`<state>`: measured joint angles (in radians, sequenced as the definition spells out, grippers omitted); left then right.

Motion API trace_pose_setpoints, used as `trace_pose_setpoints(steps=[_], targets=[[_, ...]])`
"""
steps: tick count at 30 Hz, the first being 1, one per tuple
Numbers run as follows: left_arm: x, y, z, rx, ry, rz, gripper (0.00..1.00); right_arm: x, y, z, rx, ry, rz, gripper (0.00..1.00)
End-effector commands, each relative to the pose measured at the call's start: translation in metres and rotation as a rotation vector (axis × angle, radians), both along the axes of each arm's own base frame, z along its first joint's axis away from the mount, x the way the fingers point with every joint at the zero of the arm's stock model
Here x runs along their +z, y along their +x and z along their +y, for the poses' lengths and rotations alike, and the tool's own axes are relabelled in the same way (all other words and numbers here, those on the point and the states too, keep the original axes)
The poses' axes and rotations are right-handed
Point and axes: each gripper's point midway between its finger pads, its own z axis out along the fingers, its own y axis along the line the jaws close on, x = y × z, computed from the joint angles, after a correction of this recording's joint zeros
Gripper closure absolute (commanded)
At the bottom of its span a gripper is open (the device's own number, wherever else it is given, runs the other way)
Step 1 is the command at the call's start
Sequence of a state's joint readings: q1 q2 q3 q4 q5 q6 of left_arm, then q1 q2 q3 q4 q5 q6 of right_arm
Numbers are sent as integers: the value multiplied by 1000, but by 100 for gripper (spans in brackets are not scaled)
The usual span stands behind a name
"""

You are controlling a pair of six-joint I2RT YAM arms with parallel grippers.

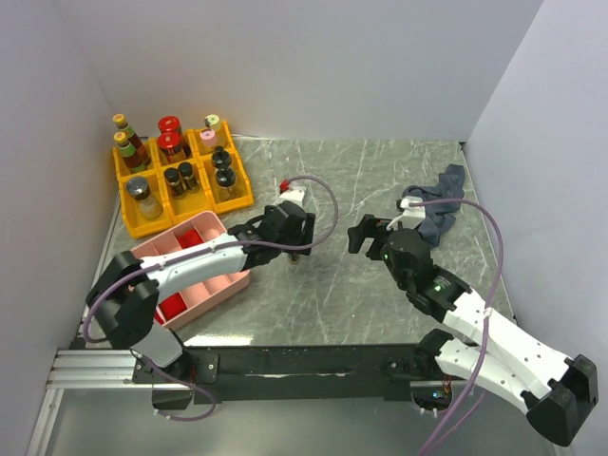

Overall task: Organize the condiment bottles
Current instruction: Pick up the bottle from the center of the board.

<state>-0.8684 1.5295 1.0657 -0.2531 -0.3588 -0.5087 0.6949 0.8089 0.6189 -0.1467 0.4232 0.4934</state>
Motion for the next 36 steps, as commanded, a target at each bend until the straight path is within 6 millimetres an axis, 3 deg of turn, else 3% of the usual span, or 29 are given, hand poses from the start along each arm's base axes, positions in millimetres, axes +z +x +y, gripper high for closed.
trace_pose_setpoints(steps=[1,10,13,17,21,26,34,36], targets=[[1,7,-13,-18,17,9,29,24,5,4,-3,78,-79,0],[-19,12,-8,14,75,27,35,23,5,5,7,75,-79,0],[-19,12,-7,17,75,22,45,20,6,8,15,72,-67,0],[-19,12,-3,30,85,17,68,18,8,10,18,65,-56,0],[-14,11,-1,30,80,6,84,16,8,12,24,64,-54,0],[5,14,5,47,71,-36,95,14,9,15,33,61,-45,0],[74,49,15,176,81,-220,99,14,11,18,47,45,-37,0],[97,61,27,254,97,-273,99,15,10,15,36,43,-44,0]])
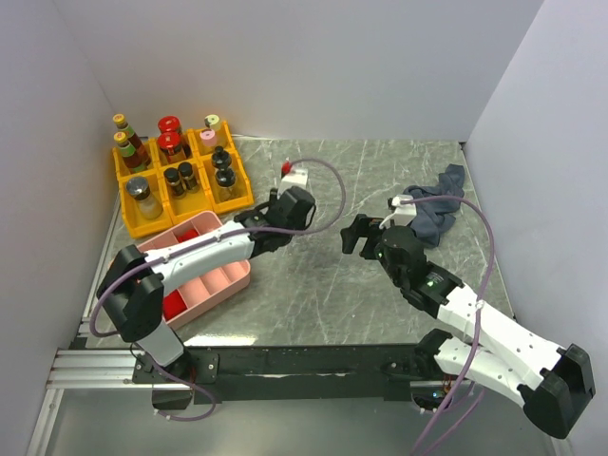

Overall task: Organize the condiment bottles
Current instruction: Pick up the bottle from the center of the board, then place the bottle in the storage box.

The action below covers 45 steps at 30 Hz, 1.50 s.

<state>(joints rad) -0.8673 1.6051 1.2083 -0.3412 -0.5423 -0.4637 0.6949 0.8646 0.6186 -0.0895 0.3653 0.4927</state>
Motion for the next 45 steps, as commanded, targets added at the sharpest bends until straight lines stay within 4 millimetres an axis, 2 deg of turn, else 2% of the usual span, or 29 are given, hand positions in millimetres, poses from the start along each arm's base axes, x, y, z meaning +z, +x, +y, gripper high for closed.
trace_pose_setpoints(steps=[1,3,5,7,8,9,10,11,13,14,17,18,19,20,26,33,39,44,45], targets=[[83,34,19,160,-20,-211,99,21,5,-2,-19,29,-59,0],[104,43,38,248,-22,-265,99,24,3,-4,-21,34,-71,0],[117,53,57,307,-46,-295,99,25,3,-5,-20,34,-77,0],[133,57,72,350,-128,-309,99,27,2,-6,-20,38,-82,0],[131,68,87,338,-150,-298,99,27,1,-6,-18,40,-84,0],[137,72,84,289,-216,-293,99,28,1,-6,-17,44,-87,0],[148,72,94,308,-283,-301,99,29,1,-6,-15,45,-88,0],[150,80,118,349,-297,-308,99,29,0,-5,-11,48,-88,0],[161,81,140,385,-308,-327,99,30,0,-5,-8,49,-89,0],[165,85,162,439,-301,-343,99,30,-1,-3,-1,52,-89,0],[173,89,206,538,-274,-382,99,31,-1,-3,5,55,-90,0],[174,91,214,549,-273,-389,99,32,-2,-3,6,57,-94,0],[172,94,222,560,-274,-382,99,32,-2,-3,7,58,-95,0],[170,98,237,584,-276,-373,99,33,-2,-3,7,60,-97,0],[138,118,278,685,-228,-298,99,35,-4,-3,15,63,-102,0],[89,132,287,693,-226,-247,99,36,-5,-2,27,69,-106,0],[43,143,312,782,-172,-177,99,36,-6,0,37,67,-101,0],[26,160,310,750,-198,-151,99,34,-6,1,42,71,-102,0],[16,162,310,751,-190,-135,98,34,-7,2,45,71,-100,0]])
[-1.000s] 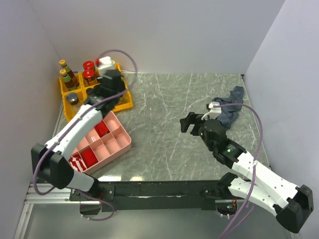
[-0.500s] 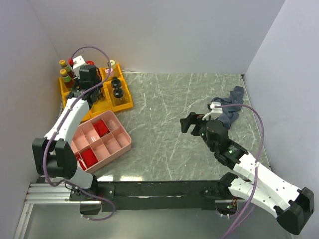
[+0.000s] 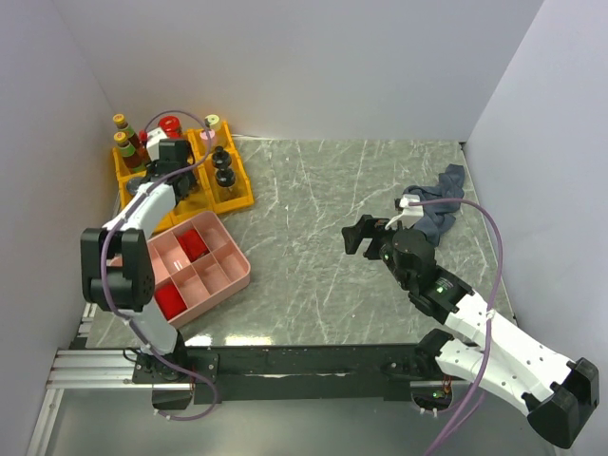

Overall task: Organize the condiment bottles
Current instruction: Place the bottle in the storage box.

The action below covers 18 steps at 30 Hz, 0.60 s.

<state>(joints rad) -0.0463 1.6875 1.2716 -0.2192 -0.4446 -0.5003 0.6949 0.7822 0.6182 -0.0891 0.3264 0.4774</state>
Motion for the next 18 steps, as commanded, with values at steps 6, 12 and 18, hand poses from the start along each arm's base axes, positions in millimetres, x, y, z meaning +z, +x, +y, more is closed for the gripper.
trace_pose_setpoints(steps=[6,12,18], targets=[[-12,29,1,3,-17,-37,92,10,2,1,5,21,-41,0],[-28,32,2,-4,-23,-14,73,9,3,3,13,18,-36,0],[-39,35,3,-2,-26,26,50,9,3,3,11,16,-37,0]])
